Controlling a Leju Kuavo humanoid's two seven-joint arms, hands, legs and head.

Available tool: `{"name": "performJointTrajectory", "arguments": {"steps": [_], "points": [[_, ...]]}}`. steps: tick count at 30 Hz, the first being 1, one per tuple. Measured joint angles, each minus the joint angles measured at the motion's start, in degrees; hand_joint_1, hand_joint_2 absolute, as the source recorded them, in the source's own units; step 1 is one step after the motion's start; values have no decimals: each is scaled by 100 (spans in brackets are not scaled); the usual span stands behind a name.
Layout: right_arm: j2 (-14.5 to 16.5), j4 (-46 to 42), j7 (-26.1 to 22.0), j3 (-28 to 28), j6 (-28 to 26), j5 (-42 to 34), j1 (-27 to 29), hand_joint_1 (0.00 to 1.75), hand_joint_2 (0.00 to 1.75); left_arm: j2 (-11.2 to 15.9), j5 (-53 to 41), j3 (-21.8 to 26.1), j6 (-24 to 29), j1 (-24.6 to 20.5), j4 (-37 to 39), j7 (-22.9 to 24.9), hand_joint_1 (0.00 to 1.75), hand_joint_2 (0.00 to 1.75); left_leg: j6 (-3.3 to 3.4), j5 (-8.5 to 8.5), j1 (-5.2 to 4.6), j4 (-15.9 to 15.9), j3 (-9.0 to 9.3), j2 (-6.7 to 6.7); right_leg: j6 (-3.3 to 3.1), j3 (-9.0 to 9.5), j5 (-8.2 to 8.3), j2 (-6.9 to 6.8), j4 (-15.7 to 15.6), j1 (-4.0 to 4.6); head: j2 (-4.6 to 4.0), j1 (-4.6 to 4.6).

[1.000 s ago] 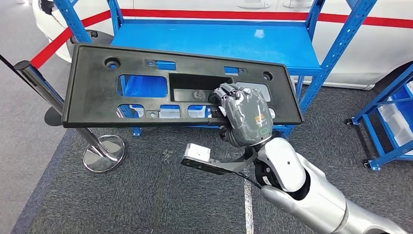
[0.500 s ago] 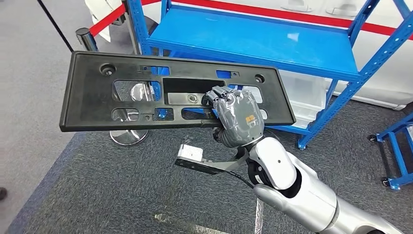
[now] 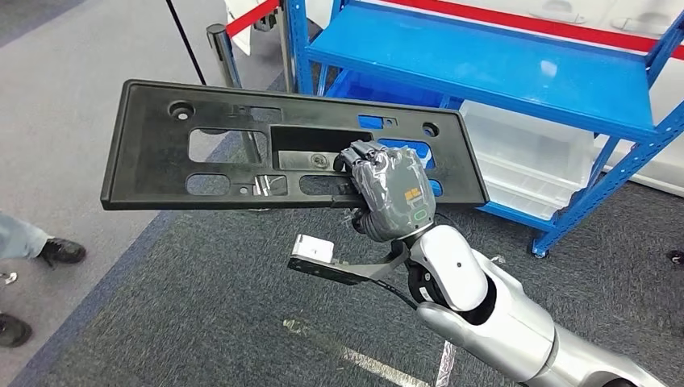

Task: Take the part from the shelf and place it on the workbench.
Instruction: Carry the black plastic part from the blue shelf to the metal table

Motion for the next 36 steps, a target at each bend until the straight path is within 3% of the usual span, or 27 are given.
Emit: {"name": "performJointTrajectory", "arguments": {"steps": [2,3,4,5,6,7,9,10,12,13,14,15,16,17,18,20,21,22,24,26,28,30,31,32,34,36], "points": [[4,15,0,4,1,0,5,175,175,0,0,-1,-4,-4,0,-2,0,175,-89,311,69,154,203,59,54,-224,101,-160,82,-42,0,-8],[7,19,-1,4,1,0,1,175,175,-1,0,-2,-7,-11,-1,-2,0,175,-138,440,100,-44,455,144,91,-332,139,-234,150,-57,0,-10],[10,20,-1,5,1,0,-4,175,175,-3,0,-3,-9,-26,-2,-2,0,175,-184,407,101,-398,778,264,127,-426,164,-305,222,-64,0,-22],[12,20,0,4,1,0,-11,175,175,-1,1,-3,-11,-43,-4,-3,0,175,-173,275,88,-782,1070,366,165,-493,187,-377,288,-61,0,-26],[14,20,-1,4,2,0,-18,175,175,1,2,-4,-13,-58,-7,-4,0,175,-132,117,62,-1094,1260,438,205,-529,218,-451,326,-51,0,-31],[15,20,-1,4,4,0,-23,175,175,4,5,-4,-13,-62,-8,-7,0,175,-60,14,27,-1275,1334,432,241,-546,257,-526,328,-47,0,-37],[16,23,-5,9,14,-1,-23,175,175,8,26,-4,-19,-36,-7,-20,0,175,112,55,9,-1334,1249,311,325,-553,303,-602,305,-70,0,-32],[17,26,-7,12,22,-2,-17,175,175,7,41,-4,-28,-22,-6,-36,0,175,182,103,9,-1339,1212,251,360,-583,215,-499,358,-90,0,-31],[16,31,-9,16,39,-5,-8,175,175,4,69,-4,-62,-5,-4,-83,0,175,296,216,11,-1352,1117,149,398,-737,-239,-112,782,-102,0,-17],[14,34,-9,16,45,-8,-2,175,175,4,79,-4,-80,-5,-4,-105,0,175,332,270,-2,-1353,1054,94,390,-850,-518,60,1140,-88,0,-8],[11,37,-8,17,50,-11,7,175,175,4,87,-4,-93,-6,-4,-124,0,175,356,327,-21,-1352,988,28,370,-953,-726,150,1512,-67,0,-3],[9,39,-7,17,56,-14,19,175,175,4,93,-4,-102,-8,-4,-135,0,175,371,379,-44,-1351,922,-50,340,-1002,-822,189,1784,-45,0,-2],[8,41,-5,18,66,-16,30,175,175,4,96,-4,-109,-7,-4,-140,0,175,376,430,-67,-1349,859,-134,301,-960,-807,206,1879,-20,0,-3],[8,43,-5,18,73,-18,38,175,175,4,96,-4,-111,-2,-4,-142,0,175,377,478,-87,-1347,805,-221,248,-806,-703,228,1751,10,0,-4],[9,42,-5,18,79,-18,36,175,175,3,96,-4,-114,3,-4,-142,0,175,374,522,-101,-1346,762,-302,183,-552,-563,291,1431,42,0,-4],[10,39,-5,18,84,-19,14,175,175,-13,96,-4,-117,3,-4,-141,0,175,351,600,-108,-1348,702,-442,52,-31,-409,534,659,83,0,-14],[11,37,-5,18,85,-20,2,175,175,-20,96,-4,-119,2,-4,-141,0,175,329,638,-101,-1354,684,-505,19,122,-383,619,413,96,0,-7],[11,36,-6,18,86,-21,-9,175,175,-26,96,-4,-120,2,-4,-141,0,175,299,676,-86,-1368,667,-567,5,188,-385,644,287,110,0,5],[17,34,-7,18,89,-23,-19,175,175,-20,96,-4,-119,21,-3,-139,0,175,237,746,-74,-1406,645,-684,11,215,-310,505,177,99,0,37],[37,34,-6,18,93,-24,-23,175,175,-24,95,-4,-122,44,-1,-138,0,175,184,634,-100,-1273,549,-516,-8,239,-225,348,52,46,0,7],[54,36,-6,19,99,-24,-23,175,175,-34,94,-4,-122,36,0,-139,0,175,111,268,-92,-705,300,-174,-26,227,-176,189,12,28,0,-44],[56,42,-7,22,104,-24,-9,175,175,-35,94,-4,-117,24,0,-139,0,175,29,-13,-33,-72,67,-18,-27,175,-171,20,51,24,0,-63],[56,45,-7,23,105,-25,-1,175,175,-35,94,-5,-116,27,0,-138,0,175,-6,-14,-4,22,63,15,-21,142,-174,-61,81,18,0,-63],[56,48,-8,25,106,-25,2,175,175,-34,91,-5,-116,30,0,-137,0,175,-38,77,22,-102,171,44,-9,107,-182,-139,118,8,0,-64],[58,49,-11,25,105,-32,-4,175,175,-32,79,-7,-116,29,-1,-133,0,175,-77,308,49,-776,612,198,42,46,-211,-280,205,-9,0,-67],[66,50,-20,25,105,-40,-15,175,175,-29,69,-7,-116,18,-1,-130,0,175,-25,430,17,-1200,879,349,124,27,-245,-401,271,0,0,-62]]}}
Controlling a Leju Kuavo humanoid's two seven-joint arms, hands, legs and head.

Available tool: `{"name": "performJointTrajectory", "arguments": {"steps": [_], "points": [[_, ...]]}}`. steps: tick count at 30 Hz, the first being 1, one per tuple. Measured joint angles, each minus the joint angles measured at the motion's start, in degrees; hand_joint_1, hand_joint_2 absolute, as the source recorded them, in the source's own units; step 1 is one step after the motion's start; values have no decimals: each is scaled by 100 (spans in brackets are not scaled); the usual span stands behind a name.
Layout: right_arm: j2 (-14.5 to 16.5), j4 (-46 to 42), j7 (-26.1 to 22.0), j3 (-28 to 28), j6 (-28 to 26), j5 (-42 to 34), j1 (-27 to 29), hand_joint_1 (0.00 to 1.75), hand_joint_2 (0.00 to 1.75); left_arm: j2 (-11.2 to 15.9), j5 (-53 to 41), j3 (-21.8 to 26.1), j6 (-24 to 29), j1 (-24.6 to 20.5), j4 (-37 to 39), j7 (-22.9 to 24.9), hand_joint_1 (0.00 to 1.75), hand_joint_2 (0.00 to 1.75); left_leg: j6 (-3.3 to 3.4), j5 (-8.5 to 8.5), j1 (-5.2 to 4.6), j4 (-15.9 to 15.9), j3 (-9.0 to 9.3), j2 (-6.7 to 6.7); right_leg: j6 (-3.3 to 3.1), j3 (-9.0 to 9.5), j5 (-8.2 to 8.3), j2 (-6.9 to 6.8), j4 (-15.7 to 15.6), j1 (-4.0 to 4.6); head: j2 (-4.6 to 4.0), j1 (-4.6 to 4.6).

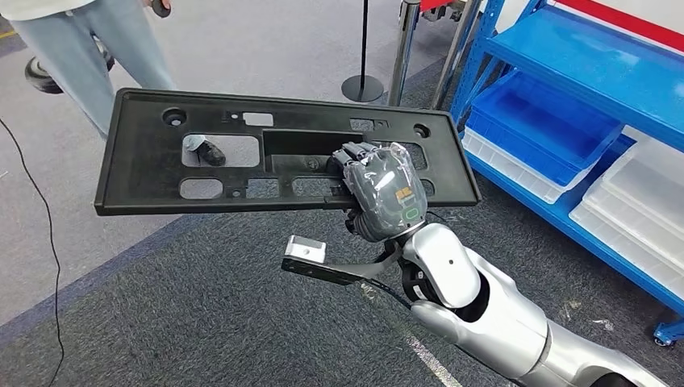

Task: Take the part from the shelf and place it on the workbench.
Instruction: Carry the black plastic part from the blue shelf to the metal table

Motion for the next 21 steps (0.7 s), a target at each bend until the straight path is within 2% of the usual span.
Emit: {"name": "performJointTrajectory", "arguments": {"steps": [1,3,4,5,6,7,8,9,10,11,12,14,15,16,17,18,19,20,21], "points": [[4,0,-4,0,1,-2,-6,175,175,1,-1,0,0,-7,0,1,0,175,63,-16,-25,-28,2,18,38,4,-9,-53,15,11,0,5],[15,1,-10,0,1,-3,-16,175,175,4,-3,0,-1,-1,1,2,0,175,182,12,-38,-54,-31,-76,106,18,-23,-166,27,26,0,15],[20,1,-10,0,0,-4,-23,175,175,5,-5,0,-1,7,1,2,0,175,233,21,-29,-80,-40,-142,140,11,-56,-132,55,14,0,21],[25,1,-11,0,-1,-5,-29,175,175,5,-8,0,-3,15,1,2,0,175,275,47,-18,-103,-50,-205,168,-32,-149,-16,157,0,0,23],[27,1,-13,0,-2,-7,-34,175,175,5,-11,0,-4,18,1,2,0,175,316,75,-8,-121,-62,-261,187,-121,-301,157,367,-15,0,30],[27,2,-14,0,-3,-9,-34,175,175,5,-15,0,-5,15,1,2,0,175,346,95,-9,-126,-86,-319,195,-262,-502,362,698,-30,0,37],[27,8,-15,1,-3,-11,-28,175,175,5,-21,0,-4,9,1,0,0,175,372,115,-15,-126,-114,-381,193,-433,-697,497,1080,-31,0,41],[26,16,-16,1,-4,-14,-17,175,175,5,-30,0,-1,5,1,-3,0,175,389,133,-25,-125,-143,-452,190,-579,-824,563,1407,-30,0,46],[26,28,-17,2,-4,-16,-6,175,175,6,-42,0,7,5,1,-6,0,175,394,150,-34,-123,-168,-532,183,-659,-854,593,1587,-29,0,46],[26,39,-17,2,-5,-17,0,175,175,7,-55,0,15,8,1,-10,0,175,391,167,-41,-120,-186,-614,167,-627,-766,610,1534,-29,0,45],[26,46,-17,2,-7,-19,2,175,175,8,-66,0,24,11,1,-15,0,175,380,182,-44,-116,-196,-699,145,-488,-590,649,1266,-29,0,46],[28,54,-19,2,-9,-19,-6,175,175,8,-75,0,34,11,1,-25,0,175,344,214,-42,-104,-224,-854,90,-110,-253,927,492,-35,0,43],[29,56,-20,2,-10,-19,-11,175,175,10,-76,0,37,4,1,-27,0,175,315,236,-38,-99,-251,-926,79,22,-168,1063,218,-37,0,43],[29,59,-22,2,-11,-19,-14,175,175,12,-76,0,37,-3,1,-30,0,175,279,264,-24,-99,-283,-994,74,82,-146,1158,76,-31,0,40],[31,63,-22,3,-11,-18,-14,175,175,15,-76,0,40,-2,1,-31,0,175,234,298,-12,-109,-314,-1067,73,94,-149,1158,40,-20,0,39],[33,66,-20,3,-12,-18,-17,175,175,21,-77,0,45,11,2,-32,0,175,192,331,5,-127,-337,-1137,64,104,-126,1081,19,-20,0,42],[37,68,-18,4,-12,-18,-20,175,175,24,-78,-1,50,28,3,-34,0,175,162,340,11,-118,-361,-1091,44,113,-100,998,-10,-26,0,39],[45,69,-16,5,-12,-18,-25,175,175,28,-82,-1,56,43,4,-36,0,175,137,297,0,-52,-405,-947,17,126,-74,915,-42,-35,0,33],[55,68,-15,6,-12,-18,-32,175,175,32,-87,-2,62,44,5,-41,0,175,117,193,-10,116,-490,-748,-7,138,-49,829,-74,-45,0,16]]}}
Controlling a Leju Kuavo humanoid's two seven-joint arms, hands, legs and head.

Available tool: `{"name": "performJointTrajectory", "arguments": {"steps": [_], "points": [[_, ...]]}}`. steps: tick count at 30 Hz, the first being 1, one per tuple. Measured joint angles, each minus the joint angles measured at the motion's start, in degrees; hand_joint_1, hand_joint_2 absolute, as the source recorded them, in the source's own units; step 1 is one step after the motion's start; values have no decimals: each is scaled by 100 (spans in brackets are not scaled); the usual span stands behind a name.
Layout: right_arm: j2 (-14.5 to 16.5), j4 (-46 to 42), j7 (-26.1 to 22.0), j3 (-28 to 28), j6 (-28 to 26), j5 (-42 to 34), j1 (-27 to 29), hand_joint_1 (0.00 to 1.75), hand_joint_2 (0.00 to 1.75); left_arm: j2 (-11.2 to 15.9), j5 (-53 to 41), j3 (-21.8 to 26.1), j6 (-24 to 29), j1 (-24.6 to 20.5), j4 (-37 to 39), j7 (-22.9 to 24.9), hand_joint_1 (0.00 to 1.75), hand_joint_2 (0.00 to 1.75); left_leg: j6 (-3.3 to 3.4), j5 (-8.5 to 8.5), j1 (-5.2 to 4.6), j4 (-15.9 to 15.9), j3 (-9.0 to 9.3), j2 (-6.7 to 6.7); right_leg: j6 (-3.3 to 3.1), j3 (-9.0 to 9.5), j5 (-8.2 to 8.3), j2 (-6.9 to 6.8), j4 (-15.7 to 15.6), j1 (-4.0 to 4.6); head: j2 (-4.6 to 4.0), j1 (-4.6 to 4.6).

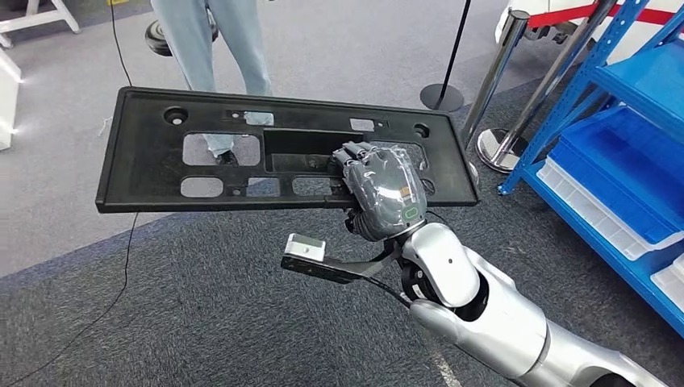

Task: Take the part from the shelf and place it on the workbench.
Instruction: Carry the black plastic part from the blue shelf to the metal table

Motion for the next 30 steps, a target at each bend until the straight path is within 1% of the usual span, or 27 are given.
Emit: {"name": "performJointTrajectory", "arguments": {"steps": [1,2,3,4,5,6,7,8,9,10,11,12,13,14,15,17,18,19,20,21,22,24,25,26,28,29,30], "points": [[8,0,1,1,0,1,-2,175,175,2,-4,-1,7,-11,0,-7,0,175,-17,-165,-5,290,-131,222,-16,5,12,-90,-15,7,0,-14],[14,1,1,1,1,2,3,175,175,4,-7,-1,13,-25,0,-16,0,175,-42,-352,-5,653,-295,354,-27,1,15,-177,-17,17,0,-27],[15,4,2,1,1,3,11,175,175,6,-7,-1,20,-38,0,-25,0,175,-66,-498,3,1003,-446,405,-32,-8,14,-274,-12,23,0,-37],[15,8,3,1,2,3,21,175,175,6,-7,-1,24,-43,0,-30,0,175,-86,-566,9,1231,-533,423,-33,-16,12,-370,-6,25,0,-39],[15,11,3,1,2,3,28,175,175,6,-7,-2,26,-41,0,-35,0,175,-101,-537,13,1255,-514,435,-32,-24,8,-459,2,25,0,-43],[15,13,4,1,2,4,32,175,175,7,-7,-2,27,-37,0,-37,0,175,-108,-421,17,1055,-375,462,-26,-29,1,-543,10,23,0,-46],[15,13,4,1,2,7,30,175,175,8,-7,-3,28,-34,0,-39,0,175,-107,-269,18,697,-149,536,-13,-29,-11,-621,22,23,0,-46],[15,13,5,1,2,13,27,175,175,9,-7,-3,30,-38,0,-42,0,175,-89,-168,-10,325,81,656,10,-32,-30,-692,37,39,0,-50],[15,12,7,1,4,18,22,175,175,13,-7,-3,32,-46,0,-44,0,175,-45,-101,-32,31,249,743,36,-33,-48,-757,49,57,0,-48],[15,11,9,1,6,24,17,175,175,16,-6,-3,33,-51,0,-45,0,175,3,-85,-55,-138,334,796,64,-30,-64,-815,57,79,0,-45],[15,11,10,1,8,28,13,175,175,19,-6,-3,33,-52,0,-46,0,175,56,-104,-80,-188,344,788,88,-24,-74,-870,52,99,0,-40],[15,11,11,1,10,32,9,175,175,22,-5,-3,33,-40,1,-47,0,175,105,-91,-75,-205,330,716,112,-8,-80,-926,42,107,0,-33],[16,10,11,1,10,36,7,175,175,23,-4,-3,33,-24,1,-47,0,175,142,-80,-65,-226,333,657,143,-4,-98,-918,46,99,0,-29],[16,8,13,1,11,39,5,175,175,23,-4,-4,33,-13,2,-47,0,175,179,-64,-52,-247,339,599,172,-22,-155,-811,104,86,0,-28],[16,5,14,1,10,40,2,175,175,23,-4,-4,33,-8,2,-47,0,175,215,-45,-36,-269,346,544,197,-86,-267,-651,261,73,0,-26],[12,1,18,1,13,42,13,175,175,23,-2,-5,32,-20,2,-48,0,175,259,-25,-26,-283,343,425,219,-380,-615,-312,909,55,0,-18],[9,0,23,1,15,42,28,175,175,23,0,-5,31,-27,2,-50,0,175,269,-22,-30,-282,337,356,223,-562,-762,-252,1284,54,0,-15],[8,1,31,1,20,43,47,175,175,23,3,-5,30,-31,2,-51,0,175,273,-20,-33,-281,333,280,225,-703,-826,-229,1554,54,0,-14],[6,1,42,1,25,43,62,175,175,23,6,-5,27,-31,2,-53,0,175,274,-19,-33,-279,331,200,224,-756,-774,-221,1625,51,0,-13],[4,-1,55,1,28,43,70,175,175,23,8,-5,26,-28,2,-53,0,175,271,-15,-31,-275,332,118,218,-708,-621,-210,1479,45,0,-12],[3,-2,66,1,30,43,71,175,175,23,8,-5,25,-26,2,-53,0,175,264,-12,-26,-269,335,36,208,-568,-401,-166,1145,32,0,-12],[-5,-10,89,-1,30,41,73,175,175,24,2,-5,25,-32,2,-62,0,175,228,0,-23,-243,310,-113,185,-260,-89,106,422,-13,0,-17],[-14,-20,103,-2,29,40,83,175,175,26,-8,-6,20,-40,2,-89,0,175,196,17,-20,-236,282,-183,176,-170,-29,226,206,-27,0,-17],[-25,-34,120,-3,27,41,102,175,175,28,-21,-7,6,-41,2,-131,0,175,157,40,-13,-243,250,-253,162,-136,-33,294,122,-27,0,-19],[-50,-81,173,-10,25,59,159,175,175,40,-62,-16,-35,-19,3,-255,0,175,77,91,16,-272,204,-379,107,-120,-9,184,77,-11,0,-17],[-62,-113,202,-15,25,77,191,175,175,44,-83,-25,-56,1,4,-314,0,175,52,78,13,-250,177,-319,70,-104,10,108,50,-10,0,-21],[-78,-155,229,-24,27,106,224,175,175,48,-102,-36,-70,11,5,-365,0,175,32,5,5,-134,117,-176,31,-89,30,30,20,-12,0,-40]]}}
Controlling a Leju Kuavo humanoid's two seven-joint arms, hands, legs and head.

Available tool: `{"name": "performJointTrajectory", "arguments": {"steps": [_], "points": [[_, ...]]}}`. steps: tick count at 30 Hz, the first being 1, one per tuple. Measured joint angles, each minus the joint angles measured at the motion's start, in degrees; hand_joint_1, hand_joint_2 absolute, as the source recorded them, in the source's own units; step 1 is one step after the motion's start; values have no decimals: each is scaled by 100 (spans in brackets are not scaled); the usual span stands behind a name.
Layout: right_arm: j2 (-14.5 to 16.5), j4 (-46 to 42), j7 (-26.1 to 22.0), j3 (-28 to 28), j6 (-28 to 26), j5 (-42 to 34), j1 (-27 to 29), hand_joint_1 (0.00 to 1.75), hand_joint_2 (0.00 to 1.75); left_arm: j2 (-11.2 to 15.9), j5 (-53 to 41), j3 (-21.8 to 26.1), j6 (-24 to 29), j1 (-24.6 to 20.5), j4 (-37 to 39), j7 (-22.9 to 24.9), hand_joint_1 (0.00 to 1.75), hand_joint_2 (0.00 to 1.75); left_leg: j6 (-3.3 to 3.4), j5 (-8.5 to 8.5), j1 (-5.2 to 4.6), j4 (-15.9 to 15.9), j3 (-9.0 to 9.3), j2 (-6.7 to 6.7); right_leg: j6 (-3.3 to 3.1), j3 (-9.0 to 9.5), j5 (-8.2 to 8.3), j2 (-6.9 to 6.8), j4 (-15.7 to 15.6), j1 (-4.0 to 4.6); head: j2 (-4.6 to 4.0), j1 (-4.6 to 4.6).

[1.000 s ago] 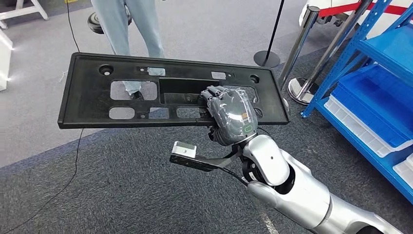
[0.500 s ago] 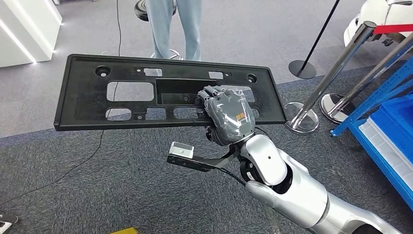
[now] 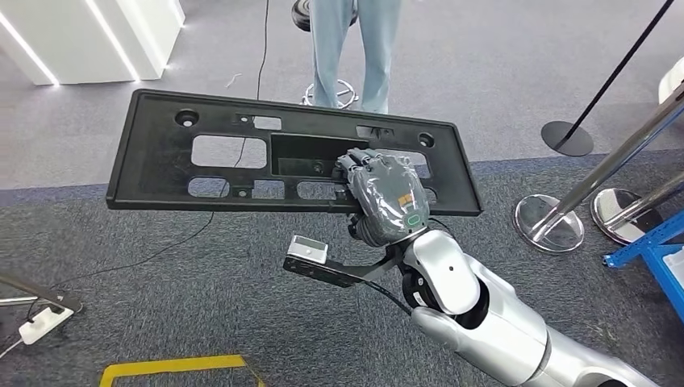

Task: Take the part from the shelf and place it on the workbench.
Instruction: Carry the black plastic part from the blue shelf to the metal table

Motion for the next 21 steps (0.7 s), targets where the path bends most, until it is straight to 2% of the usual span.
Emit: {"name": "performJointTrajectory", "arguments": {"steps": [2,3,4,5,6,7,9,10,11,13,14,16,17,18,19,20,21], "points": [[-43,-91,28,-19,21,59,70,175,175,2,-22,-23,-14,-11,1,-79,0,175,-29,-316,-22,577,-263,401,-48,19,13,-164,-24,21,0,-38],[-69,-131,35,-27,39,86,111,175,175,3,-30,-35,-16,-23,1,-105,0,175,-43,-491,-19,962,-433,518,-64,19,8,-250,-22,39,0,-54],[-96,-161,44,-31,60,103,154,175,175,4,-36,-46,-17,-31,1,-123,0,175,-53,-602,-15,1273,-565,574,-73,17,1,-338,-15,53,0,-54],[-121,-186,55,-33,79,119,195,175,175,4,-44,-57,-20,-31,1,-132,0,175,-56,-623,-13,1415,-614,599,-79,15,-8,-422,-8,62,0,-54],[-146,-217,66,-35,104,140,227,175,175,5,-57,-67,-27,-25,2,-137,0,175,-51,-546,-13,1334,-546,615,-83,14,-18,-499,1,67,0,-55],[-172,-260,78,-41,157,171,248,175,175,7,-77,-74,-38,-21,2,-139,0,175,-36,-396,-17,1038,-363,658,-80,18,-31,-572,10,72,0,-55],[-259,-407,115,-66,381,256,280,175,175,15,-135,-85,-63,-25,2,-139,0,175,29,-176,-66,275,74,891,-51,34,-64,-708,24,96,0,-54],[-340,-523,138,-86,550,293,310,175,175,21,-165,-90,-75,-34,2,-138,0,175,75,-130,-99,27,214,976,-29,44,-79,-774,23,111,0,-50],[-437,-657,159,-104,730,317,352,175,175,27,-186,-97,-86,-40,2,-137,0,175,117,-138,-130,-80,264,1012,-6,57,-92,-838,17,124,0,-46],[-658,-948,180,-132,1032,332,450,175,175,42,-203,-126,-104,-23,2,-136,0,175,192,-121,-141,-109,268,873,47,92,-113,-948,-6,134,0,-39],[-759,-1077,183,-140,1125,332,492,175,175,49,-204,-146,-110,-5,2,-135,0,175,220,-110,-126,-136,276,806,80,95,-143,-897,15,126,0,-38],[-951,-1309,184,-161,1200,331,549,175,175,56,-205,-179,-116,9,3,-133,0,175,277,-80,-91,-190,301,701,137,-33,-346,-602,308,104,0,-27],[-1031,-1408,184,-169,1212,331,573,175,175,57,-206,-189,-117,4,3,-132,0,175,294,-72,-86,-199,304,652,155,-184,-512,-425,618,88,0,-23],[-1101,-1491,184,-175,1220,331,600,175,175,59,-207,-200,-118,-11,4,-132,0,175,308,-67,-86,-200,301,598,167,-362,-679,-323,981,80,0,-18],[-1164,-1561,183,-176,1231,331,632,175,175,61,-207,-215,-120,-29,4,-132,0,175,317,-65,-87,-198,298,529,181,-527,-789,-280,1300,72,0,-15],[-1221,-1616,181,-175,1246,329,666,175,175,63,-206,-231,-125,-45,4,-132,0,175,321,-63,-86,-193,295,449,196,-629,-802,-261,1477,57,0,-15],[-1276,-1670,177,-174,1268,325,693,175,175,64,-204,-253,-133,-56,4,-131,0,175,322,-63,-84,-184,293,364,210,-636,-707,-251,1453,35,0,-15]]}}
